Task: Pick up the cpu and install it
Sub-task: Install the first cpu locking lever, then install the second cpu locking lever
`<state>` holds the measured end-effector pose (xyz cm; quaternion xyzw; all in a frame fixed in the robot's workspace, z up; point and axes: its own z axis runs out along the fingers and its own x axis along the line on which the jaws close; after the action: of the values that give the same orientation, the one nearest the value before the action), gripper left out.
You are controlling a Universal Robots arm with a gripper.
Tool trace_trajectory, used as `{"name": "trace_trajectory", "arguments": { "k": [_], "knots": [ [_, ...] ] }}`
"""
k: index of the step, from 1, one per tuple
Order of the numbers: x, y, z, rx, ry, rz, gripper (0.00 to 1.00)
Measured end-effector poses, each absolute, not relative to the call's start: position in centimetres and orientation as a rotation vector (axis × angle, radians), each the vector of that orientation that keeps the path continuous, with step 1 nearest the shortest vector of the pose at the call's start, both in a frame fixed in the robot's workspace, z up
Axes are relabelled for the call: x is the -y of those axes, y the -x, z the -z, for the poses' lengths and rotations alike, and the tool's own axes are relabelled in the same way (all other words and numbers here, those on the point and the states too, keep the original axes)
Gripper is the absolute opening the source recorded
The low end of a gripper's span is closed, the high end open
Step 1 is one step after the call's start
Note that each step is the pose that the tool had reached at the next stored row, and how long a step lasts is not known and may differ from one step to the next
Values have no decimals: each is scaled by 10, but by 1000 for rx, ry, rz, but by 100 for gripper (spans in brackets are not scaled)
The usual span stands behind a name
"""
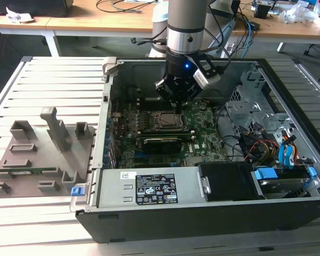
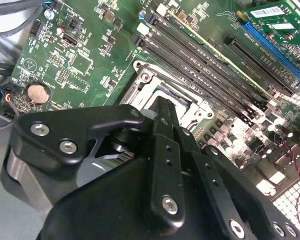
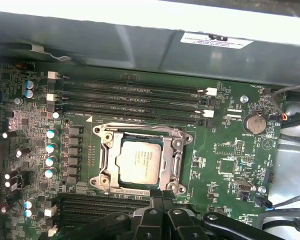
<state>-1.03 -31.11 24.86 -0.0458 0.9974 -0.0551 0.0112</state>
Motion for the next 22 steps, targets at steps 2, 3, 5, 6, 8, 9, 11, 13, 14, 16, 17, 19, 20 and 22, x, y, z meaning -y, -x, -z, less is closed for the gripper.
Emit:
{"name": "trace_trajectory", "arguments": {
  "k": [2,3,5,6,8,9,11,13,14,16,17,19,20,22],
  "knots": [
    [311,10,-249,-3111,143,172,11],
    [312,10,-249,-3111,143,172,11],
    [315,10,-249,-3111,143,172,11],
    [324,10,-249,-3111,143,172,11],
    [340,11,-248,-3111,143,170,11],
    [344,11,-247,-3111,143,166,11],
    [352,14,-246,-3112,142,126,11],
    [354,20,-246,-3112,142,86,11],
    [355,23,-245,-3112,142,77,11],
    [361,41,-244,-3110,141,10,11],
    [362,46,-243,-3109,140,10,11],
    [362,56,-240,-3109,140,-2,11],
    [362,58,-237,-3109,140,-2,11],
    [362,66,-228,-3109,142,-10,11]
  ]
}}
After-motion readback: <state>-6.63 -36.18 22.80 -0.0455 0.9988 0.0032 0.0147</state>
